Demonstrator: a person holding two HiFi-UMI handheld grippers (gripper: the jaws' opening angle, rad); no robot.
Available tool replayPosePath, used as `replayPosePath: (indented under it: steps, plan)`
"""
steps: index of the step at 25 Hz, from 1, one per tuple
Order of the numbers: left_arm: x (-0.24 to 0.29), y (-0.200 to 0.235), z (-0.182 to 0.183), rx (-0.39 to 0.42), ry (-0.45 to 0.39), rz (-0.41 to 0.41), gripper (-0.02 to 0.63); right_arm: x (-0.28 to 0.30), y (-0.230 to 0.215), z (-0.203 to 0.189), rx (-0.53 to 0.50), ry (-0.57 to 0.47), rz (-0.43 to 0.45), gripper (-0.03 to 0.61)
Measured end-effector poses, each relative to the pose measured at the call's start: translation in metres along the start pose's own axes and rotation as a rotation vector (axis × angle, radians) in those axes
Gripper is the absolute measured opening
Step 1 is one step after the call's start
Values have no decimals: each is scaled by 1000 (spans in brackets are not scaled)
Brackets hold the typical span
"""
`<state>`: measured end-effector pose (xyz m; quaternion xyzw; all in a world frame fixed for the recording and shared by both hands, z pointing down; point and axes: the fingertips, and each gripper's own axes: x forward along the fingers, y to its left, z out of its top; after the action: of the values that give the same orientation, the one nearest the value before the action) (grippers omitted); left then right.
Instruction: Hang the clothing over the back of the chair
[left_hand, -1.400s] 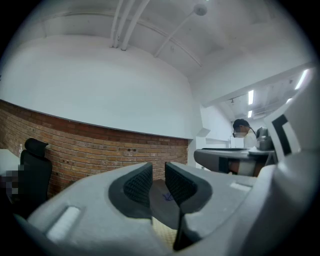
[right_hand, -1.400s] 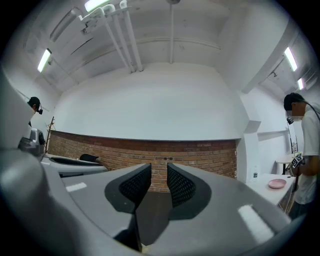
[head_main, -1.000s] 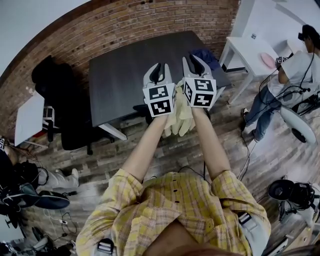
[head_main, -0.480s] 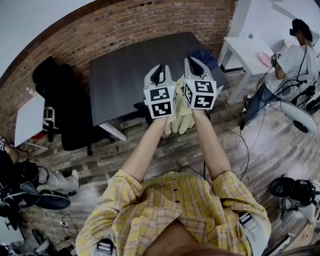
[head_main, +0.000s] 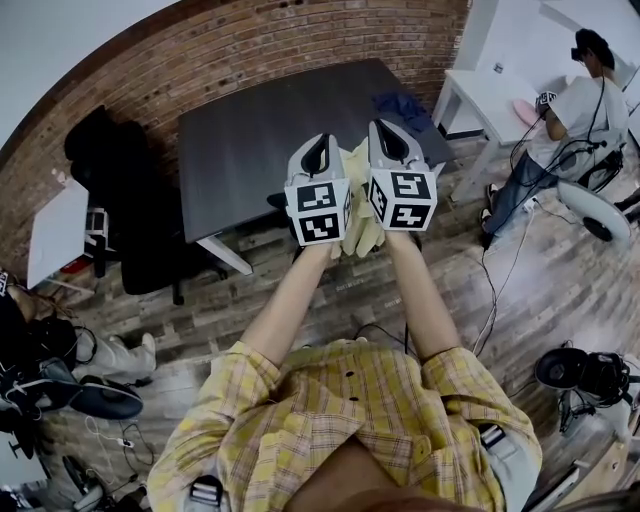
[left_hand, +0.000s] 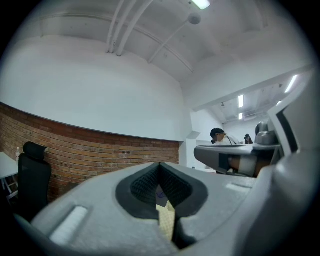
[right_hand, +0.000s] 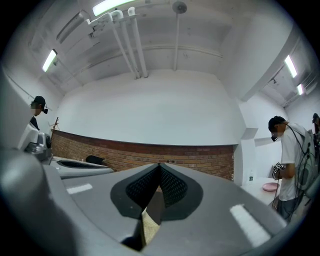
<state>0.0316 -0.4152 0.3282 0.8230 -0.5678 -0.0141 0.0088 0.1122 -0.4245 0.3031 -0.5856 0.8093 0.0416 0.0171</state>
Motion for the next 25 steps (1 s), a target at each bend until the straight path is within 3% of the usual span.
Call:
replayPosePath:
  steps: [16,25]
  plan:
    - [-70,-16,-6,5,-8,-46,0,-76,37,1,14,-37,19,-6]
    - [-100,-33,-15,52,-9,-80,1,-106,50,-5,20,-36,5,-6]
